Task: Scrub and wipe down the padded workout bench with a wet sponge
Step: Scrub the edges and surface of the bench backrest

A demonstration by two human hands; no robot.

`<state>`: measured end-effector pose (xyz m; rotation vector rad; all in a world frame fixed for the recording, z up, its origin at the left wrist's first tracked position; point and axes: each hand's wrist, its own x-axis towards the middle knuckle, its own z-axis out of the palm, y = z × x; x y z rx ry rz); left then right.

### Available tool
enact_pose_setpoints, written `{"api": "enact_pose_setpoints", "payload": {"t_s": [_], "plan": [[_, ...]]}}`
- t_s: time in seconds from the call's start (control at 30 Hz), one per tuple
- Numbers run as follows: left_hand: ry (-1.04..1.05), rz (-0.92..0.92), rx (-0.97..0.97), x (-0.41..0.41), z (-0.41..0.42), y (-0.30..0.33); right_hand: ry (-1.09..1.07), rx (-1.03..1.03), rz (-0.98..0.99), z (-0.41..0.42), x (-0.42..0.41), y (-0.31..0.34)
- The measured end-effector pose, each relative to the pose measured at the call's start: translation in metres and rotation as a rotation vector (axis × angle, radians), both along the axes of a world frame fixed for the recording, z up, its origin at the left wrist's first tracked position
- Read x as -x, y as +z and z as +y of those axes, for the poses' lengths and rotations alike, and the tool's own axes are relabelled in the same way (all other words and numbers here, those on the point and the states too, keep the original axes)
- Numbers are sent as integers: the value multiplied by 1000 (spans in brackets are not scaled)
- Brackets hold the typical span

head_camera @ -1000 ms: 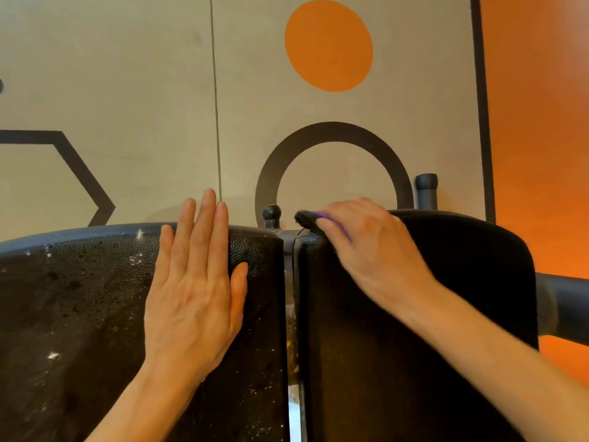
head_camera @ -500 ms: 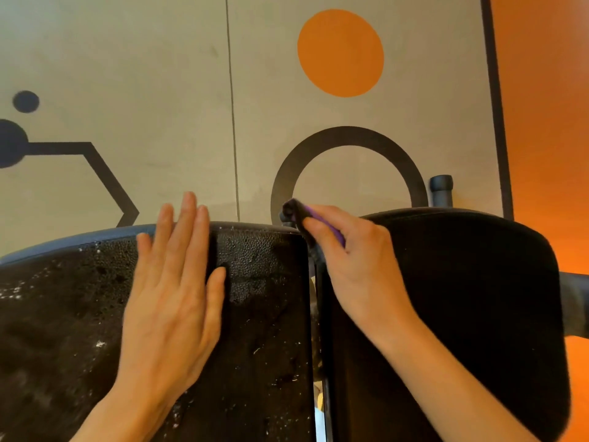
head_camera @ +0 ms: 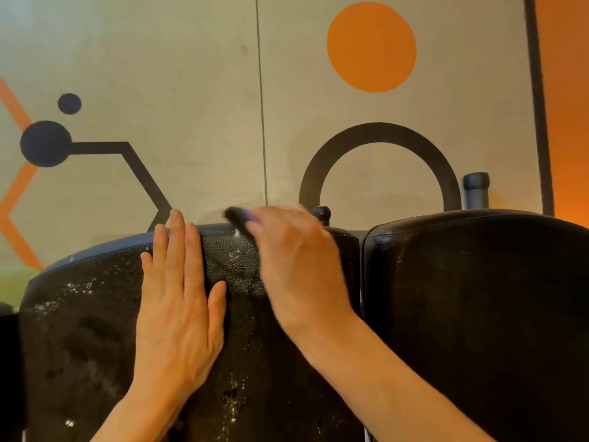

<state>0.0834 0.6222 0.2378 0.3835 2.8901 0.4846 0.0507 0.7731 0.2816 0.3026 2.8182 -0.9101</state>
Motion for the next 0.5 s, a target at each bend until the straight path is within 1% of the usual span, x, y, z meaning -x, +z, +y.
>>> {"api": "enact_pose_setpoints", "payload": {"t_s": [0.03, 0.07, 0.1, 0.17, 0.23, 0.3, 0.37, 0.43, 0.47, 0.5], "plan": [[2, -1, -1, 0, -1, -1, 77, 14, -16, 2, 1, 0], [3, -5, -3, 1, -1, -1, 105, 24, -40, 15, -2, -2], [2, -8, -6, 1, -1, -2, 73, 21, -78, 33, -8, -2], [10, -12, -15, 0, -3, -4, -89, -16, -136, 68, -24, 5], [17, -19, -22, 0, -3, -5, -182, -60, -131, 68, -30, 7], [12, -17, -22, -1, -3, -5, -132, -56, -68, 32, -15, 2], [4, -3, -29, -1, -3, -5, -3, -46, -42, 0, -3, 0], [-5, -7, -33, -1, -4, -5, 103, -30, -49, 12, -4, 1], [0, -13, -41, -1, -5, -5, 77, -25, -69, 29, -9, 2], [9, -19, -47, 0, -5, -5, 7, -22, -106, 45, -16, 5]]}}
